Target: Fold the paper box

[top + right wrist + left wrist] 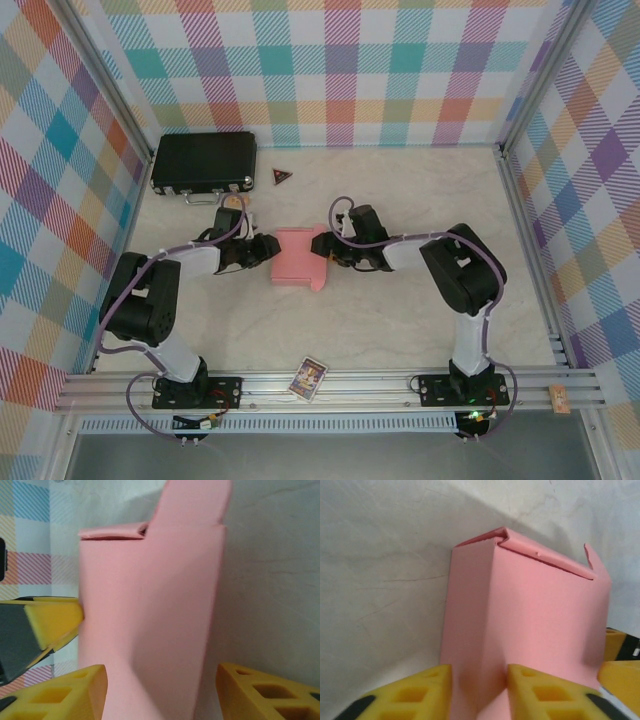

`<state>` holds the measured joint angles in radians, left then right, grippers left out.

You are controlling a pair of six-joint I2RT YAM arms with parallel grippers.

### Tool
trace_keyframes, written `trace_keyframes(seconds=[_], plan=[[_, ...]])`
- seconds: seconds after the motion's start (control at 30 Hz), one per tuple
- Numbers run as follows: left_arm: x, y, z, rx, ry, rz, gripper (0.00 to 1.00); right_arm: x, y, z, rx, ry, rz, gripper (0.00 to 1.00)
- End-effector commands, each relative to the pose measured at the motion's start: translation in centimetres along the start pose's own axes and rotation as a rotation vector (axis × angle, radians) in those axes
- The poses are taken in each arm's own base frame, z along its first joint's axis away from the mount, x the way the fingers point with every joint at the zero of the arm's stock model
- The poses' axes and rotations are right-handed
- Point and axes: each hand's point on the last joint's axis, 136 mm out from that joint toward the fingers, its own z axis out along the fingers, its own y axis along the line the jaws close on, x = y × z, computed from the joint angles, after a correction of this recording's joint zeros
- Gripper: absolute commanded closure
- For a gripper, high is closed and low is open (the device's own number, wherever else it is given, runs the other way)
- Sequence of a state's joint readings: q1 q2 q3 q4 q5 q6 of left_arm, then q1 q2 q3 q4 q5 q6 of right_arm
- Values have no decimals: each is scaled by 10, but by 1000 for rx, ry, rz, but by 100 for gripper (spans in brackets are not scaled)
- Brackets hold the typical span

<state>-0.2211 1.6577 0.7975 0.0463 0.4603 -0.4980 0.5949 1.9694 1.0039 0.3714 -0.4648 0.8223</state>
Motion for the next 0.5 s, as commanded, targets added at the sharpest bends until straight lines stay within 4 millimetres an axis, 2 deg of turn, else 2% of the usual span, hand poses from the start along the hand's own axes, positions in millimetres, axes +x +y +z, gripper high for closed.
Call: trace_keyframes(seconds=[0.0, 0.03, 0.17, 0.47], plan=[[15, 13, 11, -25, 52, -15, 80, 5, 17, 6, -95, 41, -20, 43], [15, 13, 12, -21, 52, -20, 85, 4, 21, 4, -115, 33, -22, 43], [17, 9, 17, 18, 56, -45, 87, 2, 38, -6, -174, 8, -42, 45], [16, -11, 30, 105, 64, -65, 85, -9, 82, -44, -229, -66, -121, 46]])
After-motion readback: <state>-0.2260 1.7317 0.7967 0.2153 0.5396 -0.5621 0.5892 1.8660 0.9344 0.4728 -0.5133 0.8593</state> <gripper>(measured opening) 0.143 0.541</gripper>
